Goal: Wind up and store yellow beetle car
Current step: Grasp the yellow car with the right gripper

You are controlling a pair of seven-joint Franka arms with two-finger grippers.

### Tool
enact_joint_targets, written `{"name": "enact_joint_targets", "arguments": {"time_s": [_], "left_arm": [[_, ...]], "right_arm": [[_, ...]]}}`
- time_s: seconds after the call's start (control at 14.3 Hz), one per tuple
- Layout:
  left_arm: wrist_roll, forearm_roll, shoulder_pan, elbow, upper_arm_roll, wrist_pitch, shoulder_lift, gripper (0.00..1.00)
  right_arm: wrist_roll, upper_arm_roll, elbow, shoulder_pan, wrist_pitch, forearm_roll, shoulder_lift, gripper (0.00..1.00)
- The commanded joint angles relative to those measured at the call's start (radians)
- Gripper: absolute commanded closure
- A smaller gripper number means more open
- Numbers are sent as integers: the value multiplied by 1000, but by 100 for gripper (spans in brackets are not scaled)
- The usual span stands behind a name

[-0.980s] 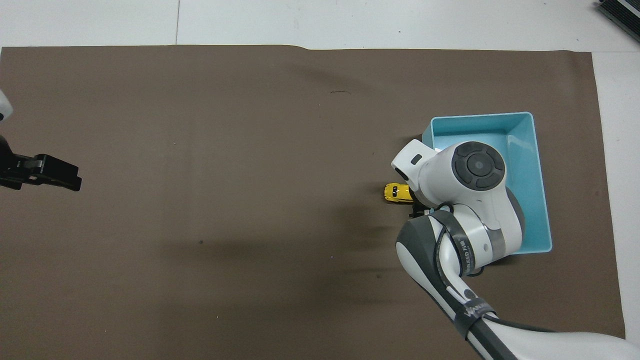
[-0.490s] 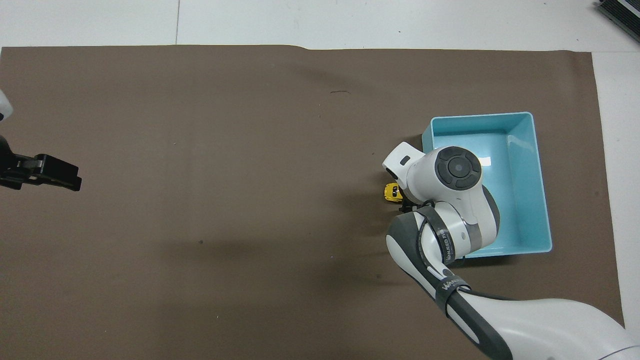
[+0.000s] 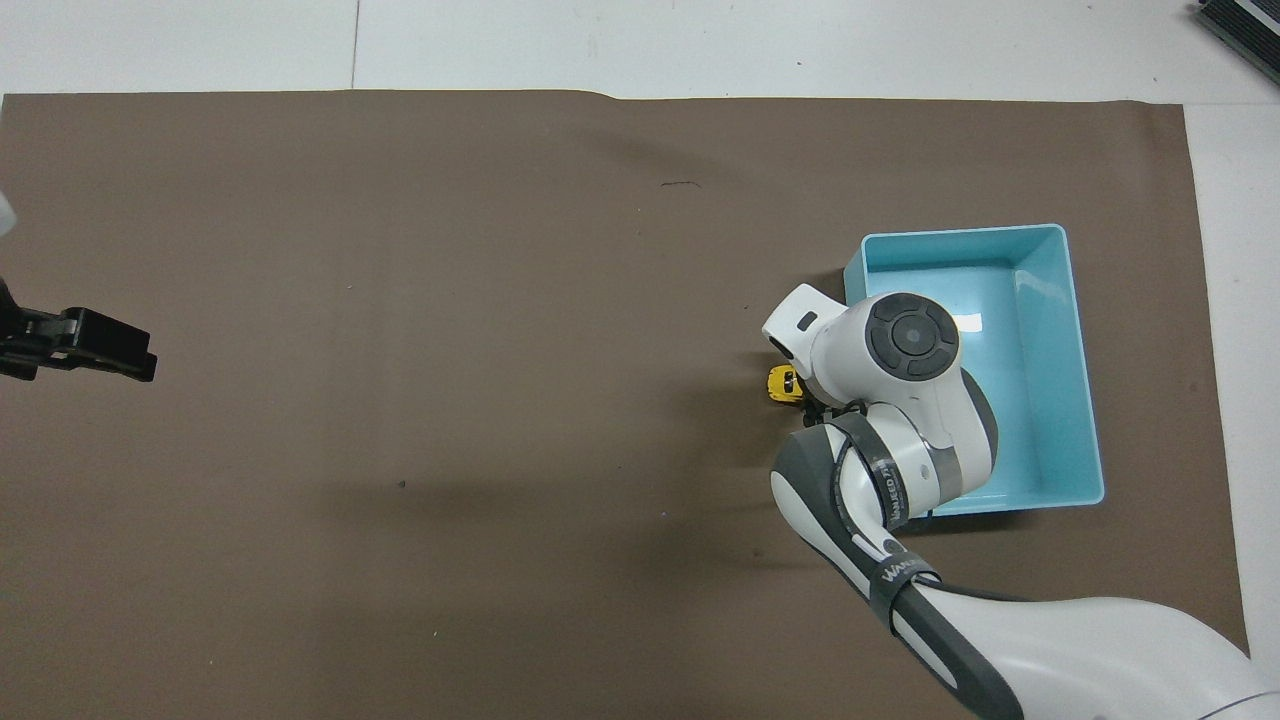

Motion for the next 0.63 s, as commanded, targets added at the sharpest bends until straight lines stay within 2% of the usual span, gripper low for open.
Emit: {"name": "enact_joint_targets", "arguments": {"time_s": [0.0,0.14,0.42,0.56], "left_arm": [[-2,7,10,-15,-7,1,-21,0],[-4,7,10,-15,-7,1,-21,0],[-4,7,10,-15,-7,-1,-21,0],[-2,7,10,-15,-7,-1,-21,0]], "right_arm": [[38,2,49,19,-54,-10,-4,88],[75,2,91,40,-103,-2,-4,88],[102,5,120,47,-118,7,-7,88],[102,7,173,47,-193,7,-8,88]]}}
